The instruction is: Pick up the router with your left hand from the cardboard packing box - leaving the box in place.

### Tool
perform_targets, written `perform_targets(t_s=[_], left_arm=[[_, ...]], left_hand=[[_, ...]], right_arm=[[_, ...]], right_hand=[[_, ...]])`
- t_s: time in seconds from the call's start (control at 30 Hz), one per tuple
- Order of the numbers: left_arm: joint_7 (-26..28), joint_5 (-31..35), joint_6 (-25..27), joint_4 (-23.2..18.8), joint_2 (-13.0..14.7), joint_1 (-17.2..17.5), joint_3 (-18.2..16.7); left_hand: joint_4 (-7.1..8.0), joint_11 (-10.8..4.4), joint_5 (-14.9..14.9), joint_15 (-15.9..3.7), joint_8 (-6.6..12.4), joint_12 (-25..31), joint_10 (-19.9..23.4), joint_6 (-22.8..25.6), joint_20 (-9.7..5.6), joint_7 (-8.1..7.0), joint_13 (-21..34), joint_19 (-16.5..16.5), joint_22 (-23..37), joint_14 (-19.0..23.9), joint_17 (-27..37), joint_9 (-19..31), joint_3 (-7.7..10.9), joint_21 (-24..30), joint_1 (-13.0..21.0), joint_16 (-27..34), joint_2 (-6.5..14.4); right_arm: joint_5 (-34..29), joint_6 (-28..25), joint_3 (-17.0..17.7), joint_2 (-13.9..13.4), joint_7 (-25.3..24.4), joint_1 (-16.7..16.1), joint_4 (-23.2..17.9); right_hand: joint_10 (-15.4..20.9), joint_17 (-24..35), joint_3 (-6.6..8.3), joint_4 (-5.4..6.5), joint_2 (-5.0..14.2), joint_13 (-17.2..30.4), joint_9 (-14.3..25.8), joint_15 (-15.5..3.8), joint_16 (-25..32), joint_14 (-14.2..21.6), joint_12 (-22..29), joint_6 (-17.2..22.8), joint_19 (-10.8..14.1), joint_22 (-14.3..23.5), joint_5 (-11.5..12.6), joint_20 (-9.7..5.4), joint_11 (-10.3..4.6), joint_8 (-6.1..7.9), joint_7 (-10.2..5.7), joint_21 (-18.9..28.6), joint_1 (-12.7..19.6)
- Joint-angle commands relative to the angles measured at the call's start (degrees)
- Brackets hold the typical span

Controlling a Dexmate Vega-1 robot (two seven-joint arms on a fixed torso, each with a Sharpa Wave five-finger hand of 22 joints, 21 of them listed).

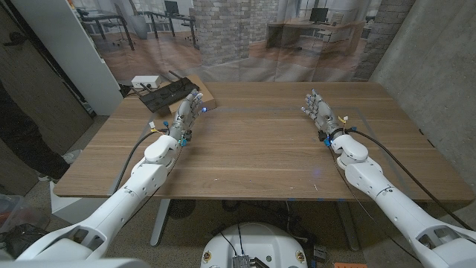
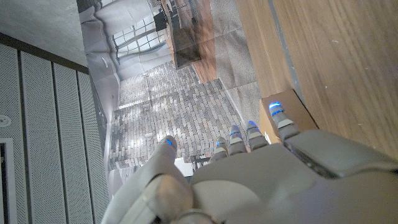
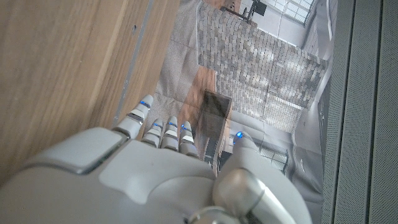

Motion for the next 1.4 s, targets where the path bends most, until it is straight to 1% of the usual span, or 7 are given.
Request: perform_targets(t_s=[0.03,0.13,0.23,0.53,0.93,1.23,1.4], left_arm=[[-5.8,10.6,4.6,-3.1,-8.2,2.8,-11.2],[-7.2,13.1,5.6,-3.7,-10.1,3.3,-13.3],[-8.2,15.3,6.7,-4.3,-11.7,3.6,-15.1],[-9.6,21.3,9.2,-7.2,-15.3,4.6,-18.3],[-10.4,27.4,11.1,-10.5,-17.6,5.1,-20.2],[-9.3,31.9,13.5,-14.4,-18.1,6.4,-21.2],[-8.2,34.3,15.3,-17.1,-18.4,7.4,-21.7]], left_hand=[[0.05,0.54,0.3,0.60,0.31,0.3,-0.1,-0.4,0.52,0.05,0.2,0.0,0.2,-0.1,0.1,0.3,0.41,0.4,0.7,0.2,0.0],[0.02,0.45,0.3,0.55,0.34,0.3,-0.1,-0.5,0.53,0.03,0.2,-0.1,0.2,-0.1,0.1,0.3,0.40,0.3,0.7,0.2,-0.1],[-0.03,0.45,0.3,0.65,0.39,0.3,-0.1,-0.4,0.61,0.03,0.2,-0.2,0.2,-0.1,0.1,0.2,0.39,0.3,0.7,0.2,-0.2],[-0.21,0.29,0.3,1.13,0.49,0.3,-0.2,-0.5,0.65,-0.13,0.2,-0.3,0.2,-0.3,0.1,0.2,0.34,0.2,0.8,0.1,-0.4],[-0.50,0.34,0.3,1.37,0.59,0.2,-0.5,-0.5,0.72,-0.18,0.2,-0.6,0.2,-0.7,0.1,0.2,0.28,-0.1,0.9,0.0,-0.8],[-0.77,0.29,0.2,1.65,0.67,0.2,-0.5,-0.5,0.73,-0.25,0.2,-0.9,0.2,-0.8,0.1,0.2,0.20,-0.2,1.0,0.0,-1.1],[-1.07,0.26,0.2,2.69,0.72,0.3,-0.5,-0.5,0.76,-0.24,0.2,-0.9,0.2,-0.9,0.1,0.1,0.13,-0.4,1.2,0.0,-1.4]], right_arm=[[-14.6,-6.4,15.5,13.2,10.2,-3.1,-1.9],[-17.4,-6.9,18.4,16.0,12.5,-2.8,-1.3],[-19.6,-7.3,20.6,18.1,14.6,-2.6,-1.2],[-23.7,-7.8,25.8,21.7,18.9,-2.5,-1.1],[-26.0,-7.8,29.5,24.0,22.1,-2.2,-1.3],[-26.6,-7.5,30.8,24.5,23.9,-1.1,0.4],[-26.8,-7.6,31.4,24.3,24.6,-0.5,0.7]], right_hand=[[0.3,0.1,0.36,-0.07,-0.05,0.1,0.1,0.52,0.3,0.1,0.2,0.4,0.3,0.1,0.3,0.01,0.06,0.32,0.02,0.3,0.5],[0.2,0.1,0.35,-0.08,-0.06,0.1,0.1,0.50,0.3,0.1,0.2,0.4,0.3,0.1,0.3,0.02,0.06,0.33,0.05,0.3,0.5],[0.3,0.1,0.34,-0.08,-0.08,0.1,0.1,0.52,0.3,0.0,0.2,0.4,0.3,0.1,0.3,0.02,0.07,0.33,0.04,0.3,0.5],[0.3,0.1,0.31,-0.09,-0.12,0.1,0.1,0.53,0.3,0.0,0.2,0.4,0.3,0.1,0.3,0.02,0.07,0.35,0.07,0.3,0.4],[0.3,0.1,0.29,-0.10,-0.15,0.1,0.1,0.53,0.3,0.1,0.2,0.4,0.3,0.1,0.3,0.03,0.13,0.39,0.03,0.3,0.4],[0.3,0.1,0.27,-0.11,-0.15,0.1,0.1,0.54,0.3,0.1,0.2,0.4,0.3,0.1,0.3,0.02,0.14,0.42,0.05,0.3,0.4],[0.3,0.1,0.27,-0.11,-0.15,0.1,0.1,0.53,0.3,0.1,0.2,0.4,0.3,0.1,0.3,0.02,0.11,0.41,0.06,0.3,0.3]])
